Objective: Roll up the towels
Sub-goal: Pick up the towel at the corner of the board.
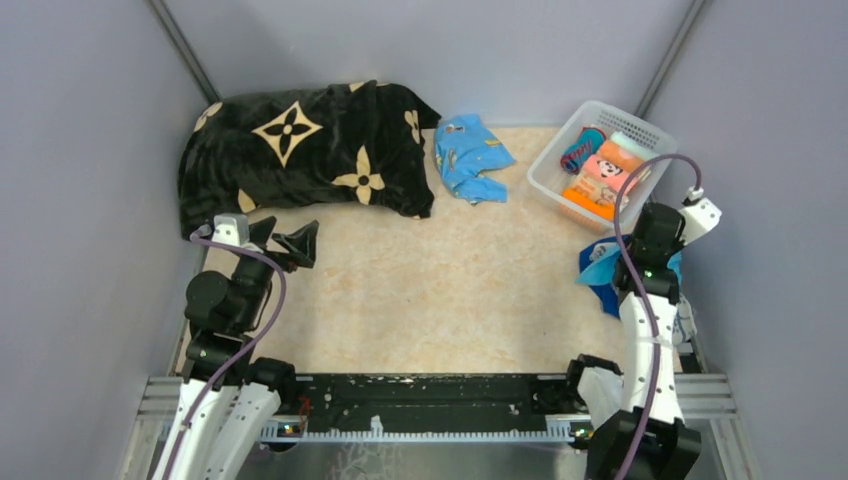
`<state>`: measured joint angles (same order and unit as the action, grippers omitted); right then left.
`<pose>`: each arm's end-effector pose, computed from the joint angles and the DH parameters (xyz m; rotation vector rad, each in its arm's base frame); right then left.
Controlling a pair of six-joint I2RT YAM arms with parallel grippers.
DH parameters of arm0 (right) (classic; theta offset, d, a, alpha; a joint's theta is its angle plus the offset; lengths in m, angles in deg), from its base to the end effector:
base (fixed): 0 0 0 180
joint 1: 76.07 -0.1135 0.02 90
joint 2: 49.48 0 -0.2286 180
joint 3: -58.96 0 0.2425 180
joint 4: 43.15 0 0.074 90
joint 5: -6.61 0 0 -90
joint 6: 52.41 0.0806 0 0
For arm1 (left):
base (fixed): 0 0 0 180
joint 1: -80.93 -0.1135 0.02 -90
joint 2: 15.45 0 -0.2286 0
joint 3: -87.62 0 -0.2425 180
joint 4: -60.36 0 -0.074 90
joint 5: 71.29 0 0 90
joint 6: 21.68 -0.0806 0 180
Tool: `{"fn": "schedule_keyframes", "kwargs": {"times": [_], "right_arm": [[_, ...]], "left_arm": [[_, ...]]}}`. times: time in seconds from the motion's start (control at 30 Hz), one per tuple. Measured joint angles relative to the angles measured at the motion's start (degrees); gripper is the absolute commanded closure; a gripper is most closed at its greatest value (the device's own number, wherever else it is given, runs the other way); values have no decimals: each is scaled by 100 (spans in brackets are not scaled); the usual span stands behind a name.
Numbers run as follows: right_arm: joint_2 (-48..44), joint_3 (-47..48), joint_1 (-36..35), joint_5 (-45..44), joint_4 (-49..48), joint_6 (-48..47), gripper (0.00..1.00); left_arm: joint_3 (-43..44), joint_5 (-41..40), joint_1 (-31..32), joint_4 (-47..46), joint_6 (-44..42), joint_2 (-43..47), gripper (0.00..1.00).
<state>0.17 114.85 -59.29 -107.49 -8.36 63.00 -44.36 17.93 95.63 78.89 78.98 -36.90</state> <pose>0.2228 -0.1016 0.2435 0.9675 1.7948 -0.3401 0.1717 -0.0439 0.3272 0.0395 1.4394 -0.3543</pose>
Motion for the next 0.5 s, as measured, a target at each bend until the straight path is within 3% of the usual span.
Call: {"fn": "schedule_keyframes", "kwargs": {"times": [0.13,0.5], "right_arm": [[-173,708,-605,-173,376,-162,100],[693,4100,-5001,-1263,1425,-931,100]], "left_arm": [[-4,122,7,-37,0,-35,1],[-4,426,7,-46,-7,-61,1]]}}
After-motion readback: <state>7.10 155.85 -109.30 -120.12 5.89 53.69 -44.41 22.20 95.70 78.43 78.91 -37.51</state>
